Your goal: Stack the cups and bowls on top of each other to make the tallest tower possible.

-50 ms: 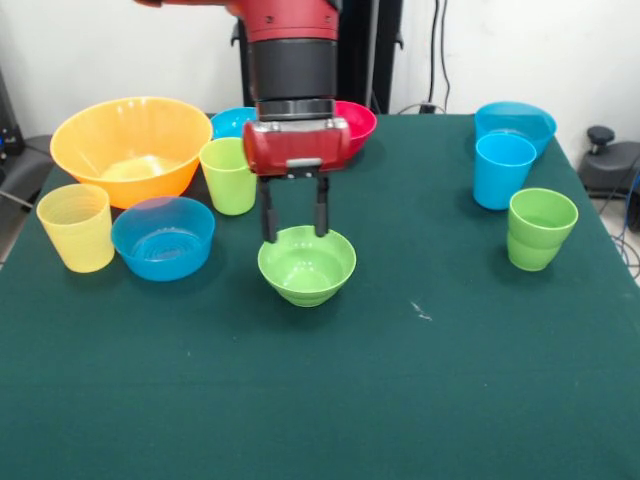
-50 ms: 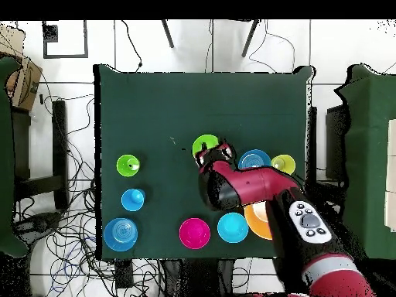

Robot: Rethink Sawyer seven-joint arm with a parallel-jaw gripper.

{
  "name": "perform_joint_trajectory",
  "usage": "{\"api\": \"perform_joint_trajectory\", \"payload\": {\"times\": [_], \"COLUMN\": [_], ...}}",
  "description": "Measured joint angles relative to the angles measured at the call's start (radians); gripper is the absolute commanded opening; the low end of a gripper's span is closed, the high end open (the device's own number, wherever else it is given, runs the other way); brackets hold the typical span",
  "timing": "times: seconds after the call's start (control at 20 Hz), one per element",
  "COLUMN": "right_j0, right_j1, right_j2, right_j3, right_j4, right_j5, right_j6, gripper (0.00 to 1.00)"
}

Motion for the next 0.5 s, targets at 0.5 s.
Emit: {"api": "perform_joint_trajectory", "payload": {"times": [0.5], "right_j0": [-0.012], "right_j1": [0.004], "right_j2": [0.027], "right_j3": [0.013], "right_j4": [-0.119], "right_j5": [-0.086], "right_j6": [0.0], "gripper": [1.0]}}
